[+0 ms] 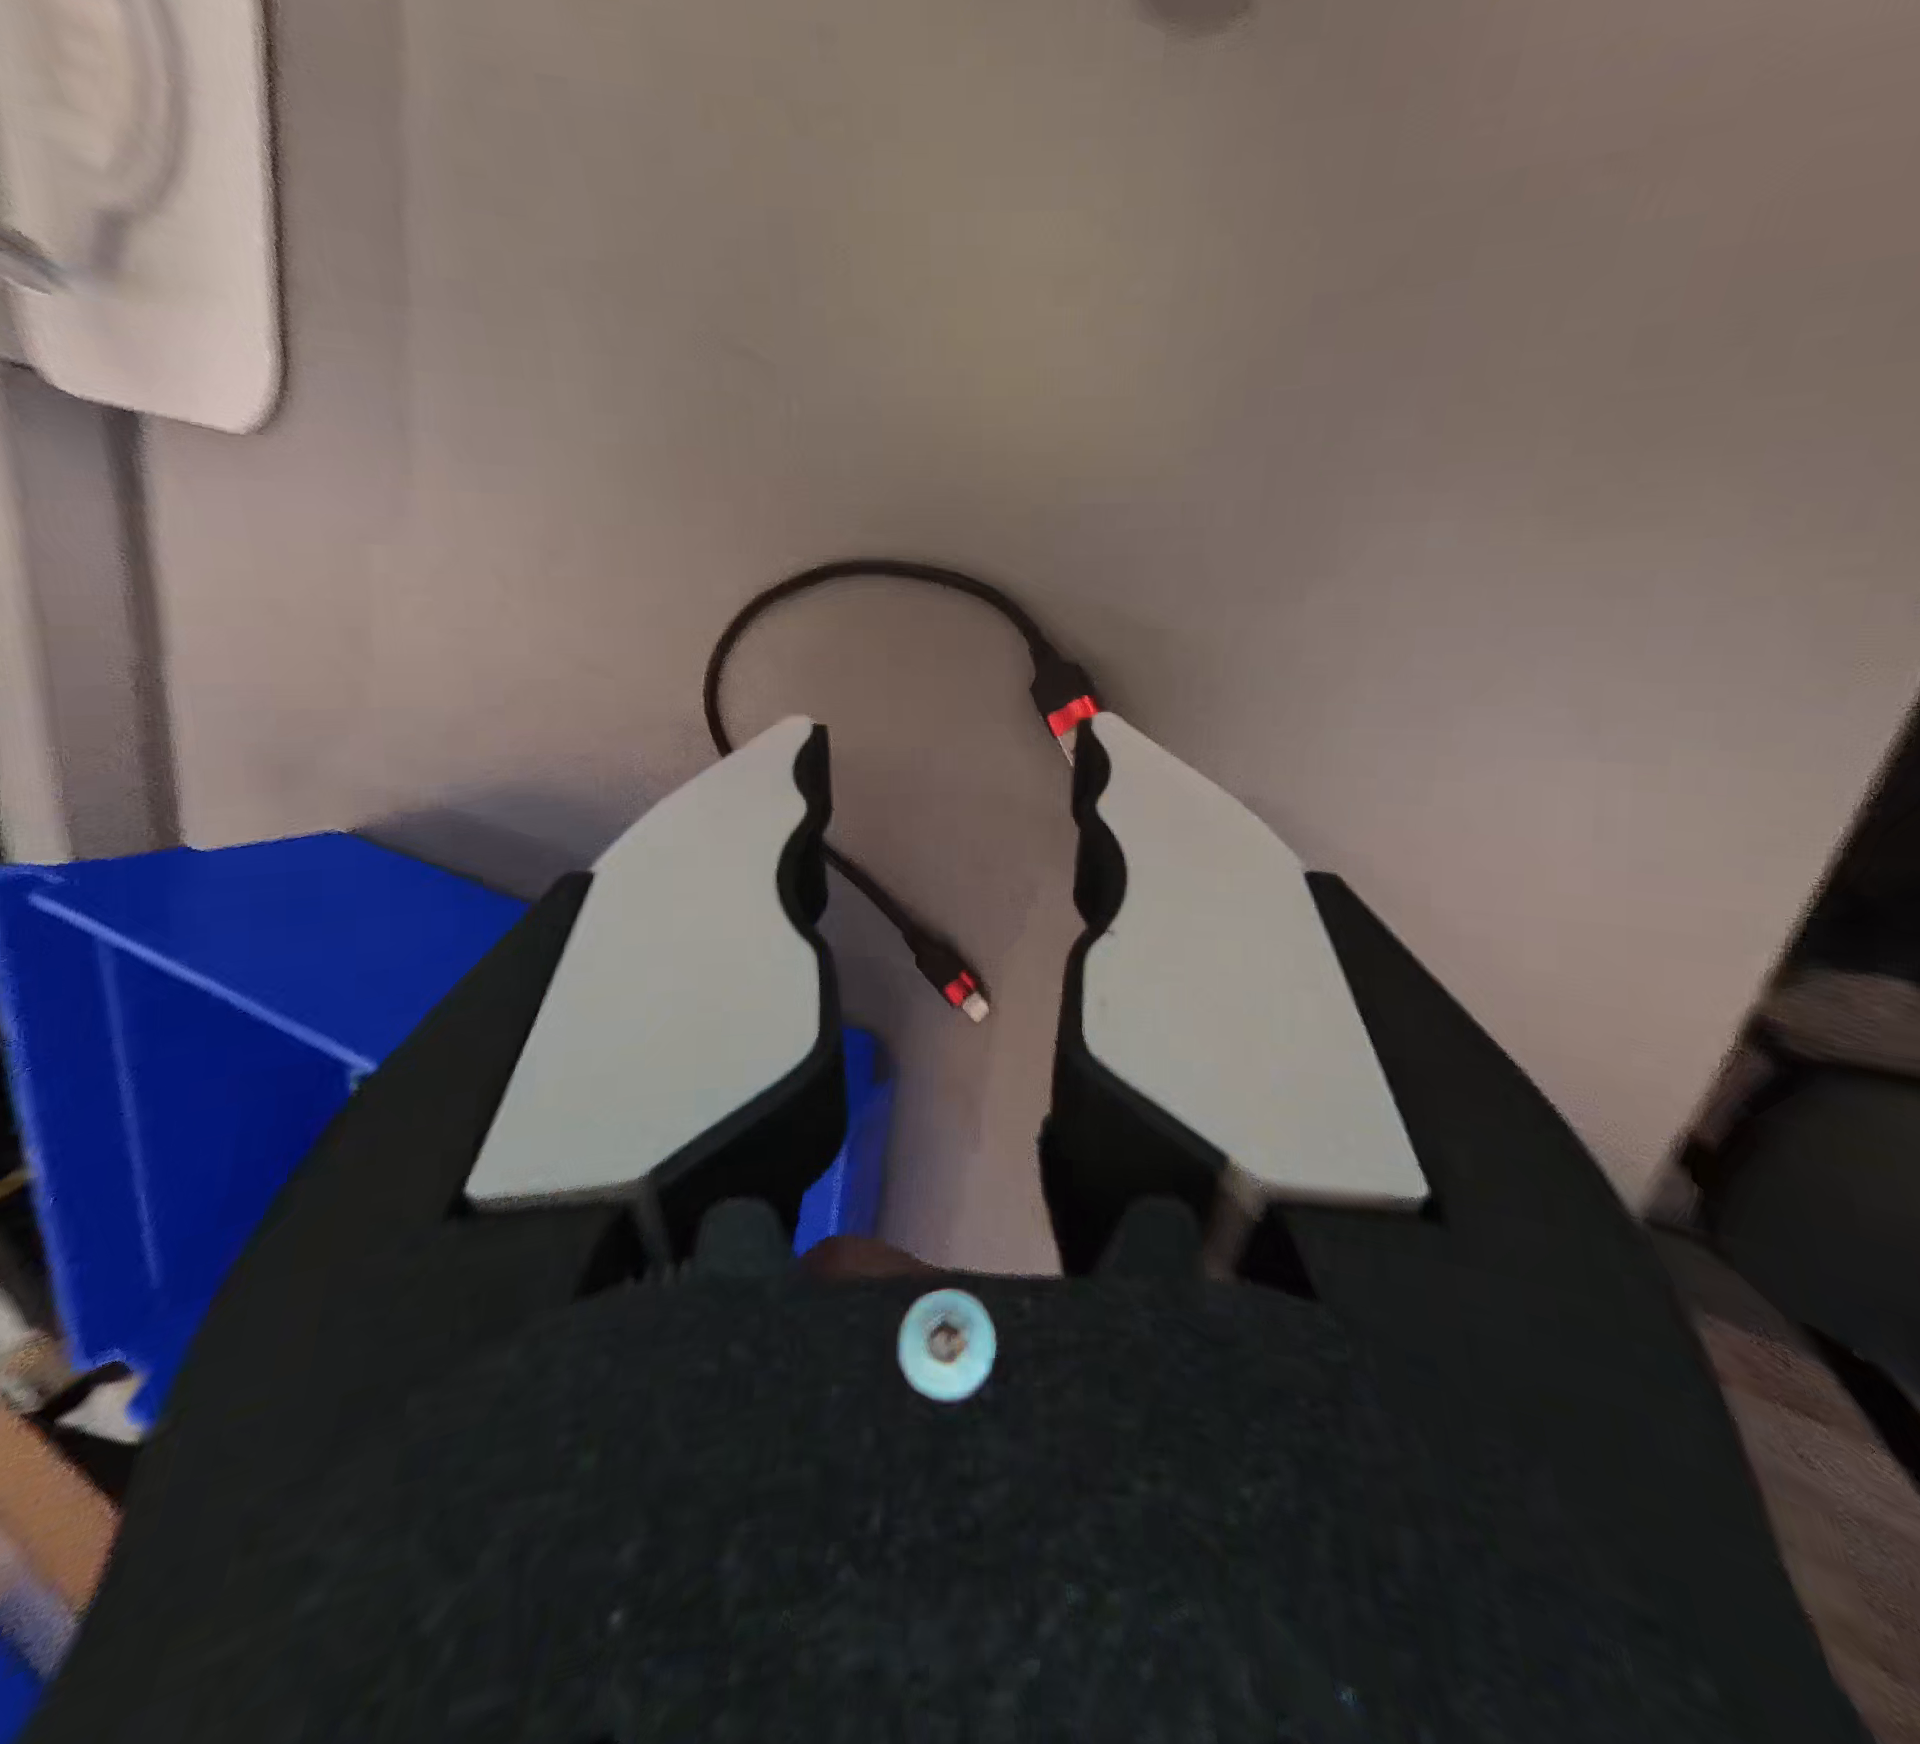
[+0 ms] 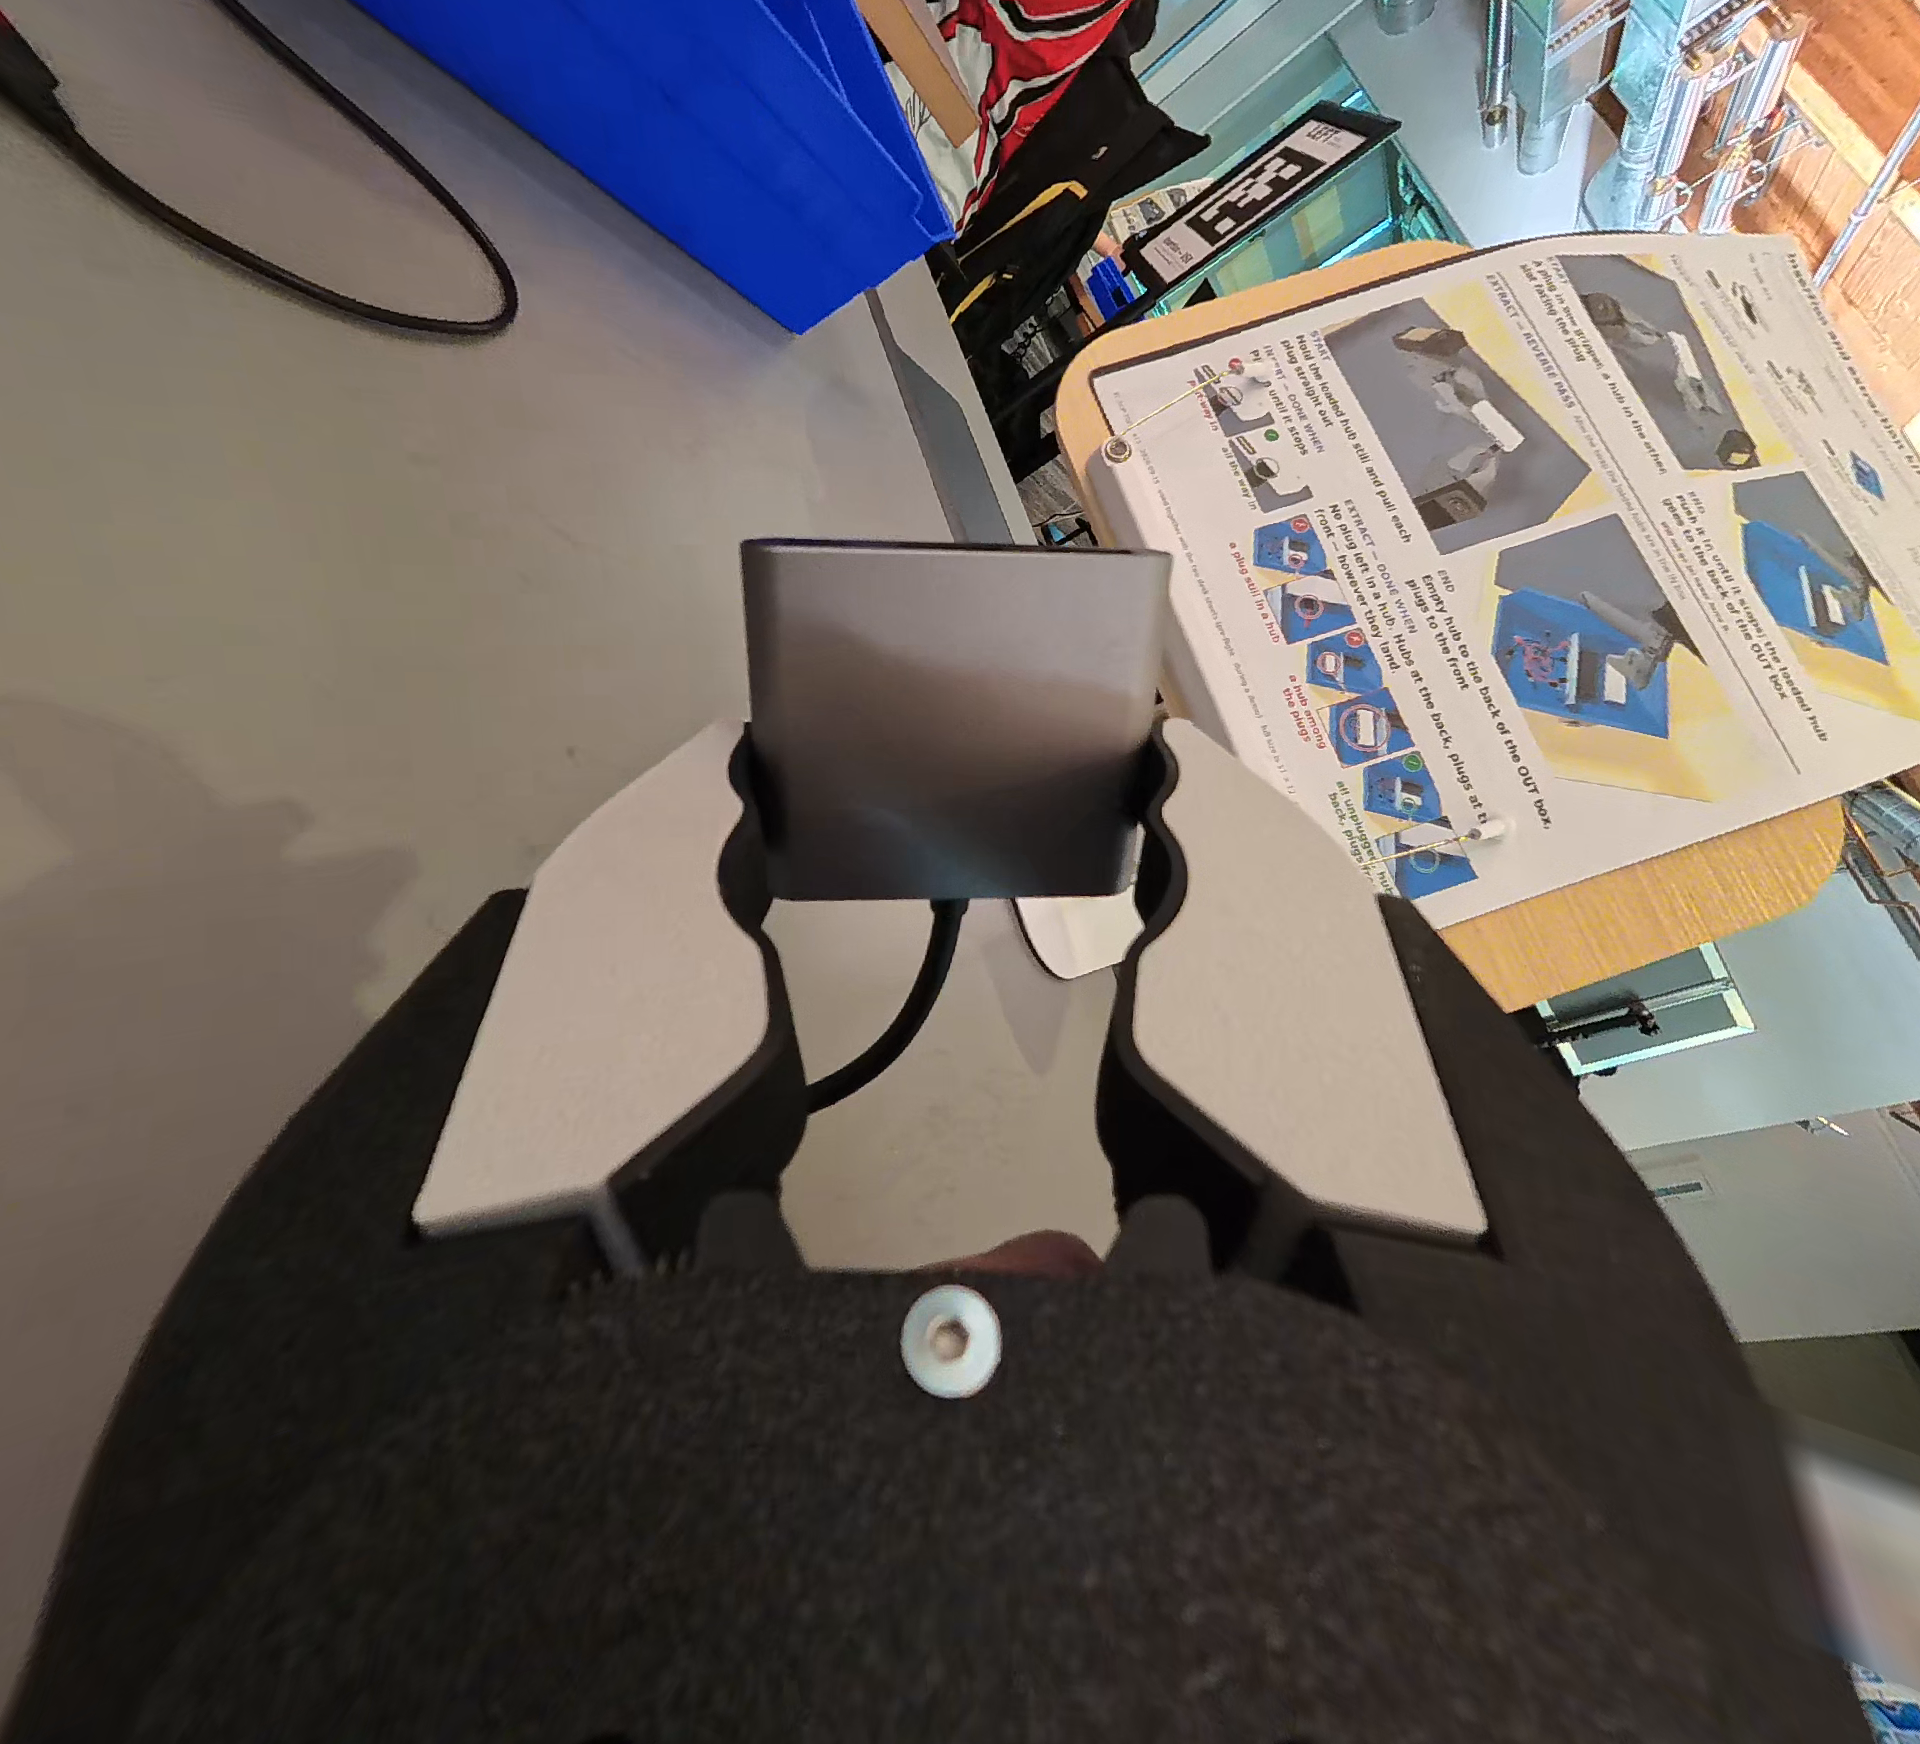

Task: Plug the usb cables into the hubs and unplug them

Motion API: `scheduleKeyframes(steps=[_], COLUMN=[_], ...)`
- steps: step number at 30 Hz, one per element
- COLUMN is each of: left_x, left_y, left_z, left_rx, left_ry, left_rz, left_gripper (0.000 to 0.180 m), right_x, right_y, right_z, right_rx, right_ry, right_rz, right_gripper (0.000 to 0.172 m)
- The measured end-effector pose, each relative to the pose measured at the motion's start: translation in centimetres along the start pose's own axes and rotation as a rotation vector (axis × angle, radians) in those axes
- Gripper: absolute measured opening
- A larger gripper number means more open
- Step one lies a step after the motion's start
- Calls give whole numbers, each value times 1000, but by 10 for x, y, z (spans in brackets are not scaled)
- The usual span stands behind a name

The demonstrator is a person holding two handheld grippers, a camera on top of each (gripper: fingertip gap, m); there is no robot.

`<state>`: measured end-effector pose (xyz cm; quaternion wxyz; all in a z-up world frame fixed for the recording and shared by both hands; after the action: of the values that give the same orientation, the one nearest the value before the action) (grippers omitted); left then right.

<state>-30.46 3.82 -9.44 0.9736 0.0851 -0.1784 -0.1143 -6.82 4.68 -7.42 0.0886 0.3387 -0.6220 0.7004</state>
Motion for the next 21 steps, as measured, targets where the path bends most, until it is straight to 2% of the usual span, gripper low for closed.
scheduleKeyframes(steps=[2, 3, 6, 9, 12, 14, 17, 21], left_x=[-5, -10, -33, -36, -43, -38, -26, 6], left_y=[-5, -8, -9, -16, -18, -30, -38, -47], left_z=[-11, -18, -35, -41, -48, -56, -61, -71], left_rx=[92, 67, -128, -319, -310, -371, -381, -427], left_ry=[-13, -5, 92, 8, -15, -62, -124, -215], left_rz=[-86, -93, 82, 255, 300, 324, 318, 275], left_gripper=[41, 40, 47, 41, 42, 41, 37, 37], right_x=[0, 0, 1, 1, 3, 5, 6, 7], right_y=[2, 3, 5, 5, 4, 4, 7, 8], right_z=[0, 0, -1, 0, 1, 1, 1, 1], right_rx=[7, 9, 16, 16, 16, 21, 28, 27], right_ry=[3, 3, 7, 5, -3, -9, -9, -11], right_rz=[6, 9, 14, 16, 16, 12, 19, 27], right_gripper=[69, 69, 69, 68, 68, 68, 69, 68])
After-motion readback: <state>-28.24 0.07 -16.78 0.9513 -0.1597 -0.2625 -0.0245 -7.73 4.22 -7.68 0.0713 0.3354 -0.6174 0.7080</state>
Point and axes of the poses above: each gripper's, where its closed fingertips meet, z back along the fingers, x out of its top, y = z × x across the jaws, the point moved 3 cm from there along z, back along the fingers, and after that the axes turned 11 degrees about -x, right-handed, at the moved point
